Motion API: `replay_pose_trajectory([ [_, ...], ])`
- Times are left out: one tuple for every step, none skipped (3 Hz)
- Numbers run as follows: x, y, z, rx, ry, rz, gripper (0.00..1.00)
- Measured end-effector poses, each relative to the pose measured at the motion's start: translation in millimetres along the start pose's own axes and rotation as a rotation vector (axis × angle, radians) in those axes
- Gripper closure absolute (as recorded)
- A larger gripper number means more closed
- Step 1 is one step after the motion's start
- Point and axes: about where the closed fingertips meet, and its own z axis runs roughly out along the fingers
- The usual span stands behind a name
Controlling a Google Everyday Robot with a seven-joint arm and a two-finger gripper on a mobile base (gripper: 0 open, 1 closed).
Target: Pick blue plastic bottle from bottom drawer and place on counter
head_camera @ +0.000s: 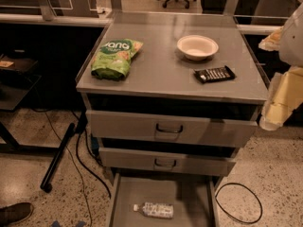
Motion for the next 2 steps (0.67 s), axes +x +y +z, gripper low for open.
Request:
replay_pose_trajectory([
  [-1.8,1.0,-0.1,0.011,-0.002,-0.005,0.0],
  [-12.4,14.9,23.2,-0.012,-0.015,-0.023,0.0],
])
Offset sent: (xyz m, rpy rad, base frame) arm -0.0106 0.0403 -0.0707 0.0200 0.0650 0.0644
